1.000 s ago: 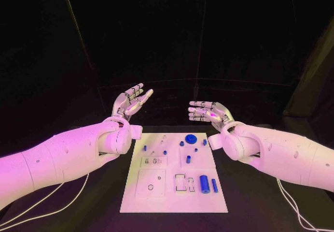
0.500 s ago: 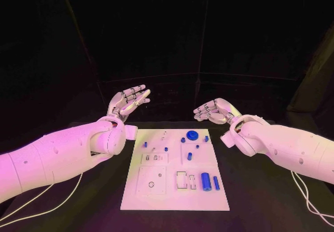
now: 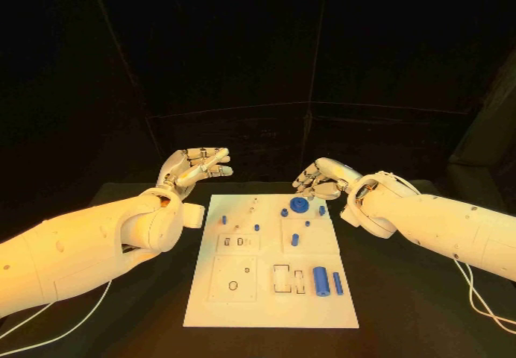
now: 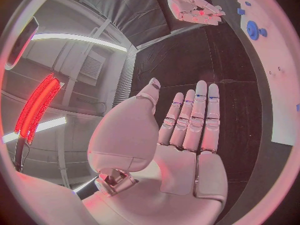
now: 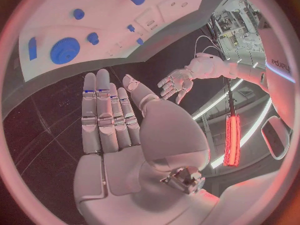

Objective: Assemble the parts on the task board

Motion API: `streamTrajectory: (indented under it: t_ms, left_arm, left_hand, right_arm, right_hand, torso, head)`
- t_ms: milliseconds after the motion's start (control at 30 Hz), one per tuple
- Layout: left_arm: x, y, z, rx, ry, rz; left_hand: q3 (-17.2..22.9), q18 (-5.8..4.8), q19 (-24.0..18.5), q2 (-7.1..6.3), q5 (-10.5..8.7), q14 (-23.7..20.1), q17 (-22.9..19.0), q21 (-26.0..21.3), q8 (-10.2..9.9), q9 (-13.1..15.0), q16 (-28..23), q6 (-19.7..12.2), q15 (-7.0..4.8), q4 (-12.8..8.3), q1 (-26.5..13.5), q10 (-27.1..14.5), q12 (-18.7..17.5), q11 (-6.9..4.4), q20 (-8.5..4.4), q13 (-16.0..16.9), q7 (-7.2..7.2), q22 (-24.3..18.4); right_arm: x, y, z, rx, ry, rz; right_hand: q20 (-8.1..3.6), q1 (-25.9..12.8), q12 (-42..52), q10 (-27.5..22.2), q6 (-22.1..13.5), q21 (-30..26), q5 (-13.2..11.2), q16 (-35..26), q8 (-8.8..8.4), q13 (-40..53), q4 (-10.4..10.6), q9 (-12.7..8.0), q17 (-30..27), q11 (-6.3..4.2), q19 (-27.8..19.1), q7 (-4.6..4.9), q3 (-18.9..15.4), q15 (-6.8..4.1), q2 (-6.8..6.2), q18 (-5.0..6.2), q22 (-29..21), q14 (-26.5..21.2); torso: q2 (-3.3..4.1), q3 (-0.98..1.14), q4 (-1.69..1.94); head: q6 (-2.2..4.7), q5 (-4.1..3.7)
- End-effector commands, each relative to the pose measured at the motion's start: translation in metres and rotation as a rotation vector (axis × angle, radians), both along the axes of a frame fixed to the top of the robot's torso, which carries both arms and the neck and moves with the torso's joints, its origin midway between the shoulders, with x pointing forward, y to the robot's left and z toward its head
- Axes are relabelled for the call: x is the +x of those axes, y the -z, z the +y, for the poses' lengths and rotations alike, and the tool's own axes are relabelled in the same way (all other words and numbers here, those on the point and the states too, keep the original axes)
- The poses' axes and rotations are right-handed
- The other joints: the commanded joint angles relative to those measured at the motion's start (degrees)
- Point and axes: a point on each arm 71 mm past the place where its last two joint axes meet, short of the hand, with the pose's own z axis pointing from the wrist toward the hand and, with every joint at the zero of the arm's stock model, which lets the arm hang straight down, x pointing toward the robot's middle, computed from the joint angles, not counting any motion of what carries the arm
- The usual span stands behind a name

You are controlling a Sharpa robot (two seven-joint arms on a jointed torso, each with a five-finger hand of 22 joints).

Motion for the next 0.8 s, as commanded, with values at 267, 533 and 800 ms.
streamTrajectory:
  t_ms: [267, 533, 800]
  left_arm:
    - [-0.022, -0.009, -0.021, -0.011, 0.138, -0.008]
    - [-0.027, -0.011, -0.026, -0.016, 0.158, -0.008]
    - [-0.028, -0.014, -0.026, -0.016, 0.16, -0.01]
  left_hand:
    - [-0.1, 0.8, 0.9, 0.44, 0.11, 0.7, 0.4, 0.2, 0.1, -0.1, 0.0, 0.6, -0.23, -0.7, -0.1, 0.9, 0.1, -0.18, -0.28, 0.0, 0.18, 0.0]
    - [-0.3, 0.75, 1.3, 0.39, 0.11, 0.8, 0.6, 0.2, -0.4, -0.2, -0.3, 0.4, -0.17, -1.1, -0.1, 0.5, -0.3, 0.05, -0.32, -0.1, 0.54, -0.1]
    - [-0.3, 0.75, 1.3, 0.4, 0.12, 0.8, 0.6, 0.2, -0.4, -0.2, -0.3, 0.4, -0.16, -1.1, -0.1, 0.5, -0.3, 0.07, -0.32, -0.1, 0.56, -0.1]
  right_arm:
    - [0.002, -0.001, 0.016, -0.36, -0.04, -0.105]
    - [0.004, -0.006, 0.029, -0.433, -0.037, -0.16]
    - [0.006, -0.006, 0.036, -0.472, -0.042, -0.155]
  right_hand:
    - [-2.71, -1.2, -1.0, 0.9, 0.9, 13.5, -1.3, 16.6, -1.02, 0.1, 0.5, 0.0, 11.9, -0.88, 3.9, -0.66, 0.1, -1.92, -1.94, 0.54, 7.9, 5.9]
    - [-2.56, -1.3, -1.0, -2.2, 0.1, 17.7, -1.5, 23.1, -1.08, 0.0, 0.4, 0.0, 16.4, -0.59, 3.7, -0.85, 0.6, -1.8, -2.38, 0.6, 10.4, 5.3]
    - [-2.3, -1.4, -0.9, -3.4, -1.0, 22.0, -2.0, 38.7, -1.02, 0.1, 0.7, 0.0, 31.9, -0.6, 3.4, -1.03, 0.6, -1.67, -2.33, 0.62, 13.0, 5.9]
  torso:
    - [2.87, -0.43, 1.11]
    - [4.08, -0.52, 1.01]
    - [4.95, -0.48, 1.04]
  head:
    - [0.76, -1.36]
    - [0.75, -1.88]
    - [0.73, -2.14]
